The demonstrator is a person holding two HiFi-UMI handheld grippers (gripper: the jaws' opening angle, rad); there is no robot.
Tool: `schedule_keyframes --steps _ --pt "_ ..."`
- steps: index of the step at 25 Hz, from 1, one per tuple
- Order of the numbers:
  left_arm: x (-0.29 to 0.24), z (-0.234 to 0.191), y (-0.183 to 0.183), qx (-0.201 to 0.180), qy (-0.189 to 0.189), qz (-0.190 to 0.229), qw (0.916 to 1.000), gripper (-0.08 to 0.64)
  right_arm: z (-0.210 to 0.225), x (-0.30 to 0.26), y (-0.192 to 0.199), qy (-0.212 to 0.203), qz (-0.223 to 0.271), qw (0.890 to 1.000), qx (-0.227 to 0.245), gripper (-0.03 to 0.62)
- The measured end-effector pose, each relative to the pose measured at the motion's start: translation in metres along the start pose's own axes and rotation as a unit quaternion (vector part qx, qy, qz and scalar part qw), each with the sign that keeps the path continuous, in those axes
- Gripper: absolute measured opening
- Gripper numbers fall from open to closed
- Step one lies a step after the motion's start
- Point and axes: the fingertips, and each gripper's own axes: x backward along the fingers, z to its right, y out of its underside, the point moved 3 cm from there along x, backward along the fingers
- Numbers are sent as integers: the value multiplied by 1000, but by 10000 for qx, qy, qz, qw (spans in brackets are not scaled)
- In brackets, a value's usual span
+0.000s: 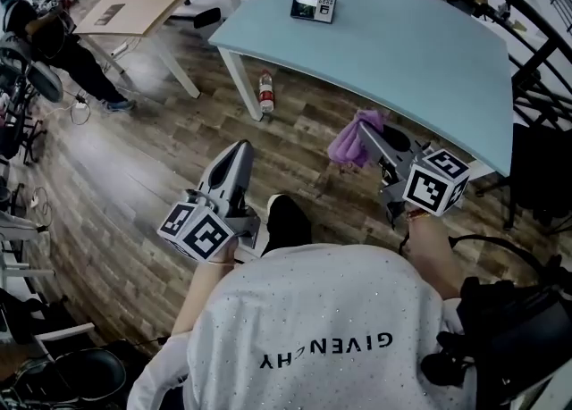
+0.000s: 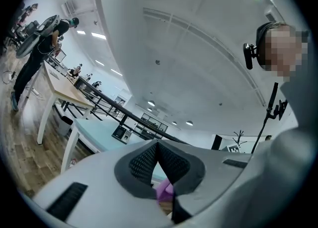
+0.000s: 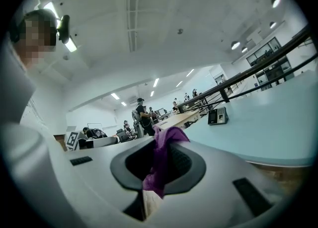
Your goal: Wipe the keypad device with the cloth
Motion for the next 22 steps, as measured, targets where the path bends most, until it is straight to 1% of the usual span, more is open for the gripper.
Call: schedule_keyframes --steps 4,9,12,14,16,19,22 --pt "-19 -26 -7 111 100 -43 9999 2 7 -26 -7 10 153 9998 -129 37" --pt "-56 -63 -37 225 357 22 9991 0 19 -68 -33 79 426 9986 -313 37" --pt "-79 -79 -60 186 623 -9 9979 0 21 -95 -50 97 427 9989 -145 37" --pt "-95 -94 -77 135 761 -60 9970 0 24 -115 -64 201 494 9986 28 37" --pt "-113 -110 -97 150 885 -17 9960 2 30 -137 -80 398 553 9974 218 37" --pt "-139 -132 -127 182 1125 44 9935 0 44 -167 -102 807 663 9933 491 37" --pt "-161 -156 -151 130 1317 48 9912 0 51 -194 -120 1013 953 9885 600 35"
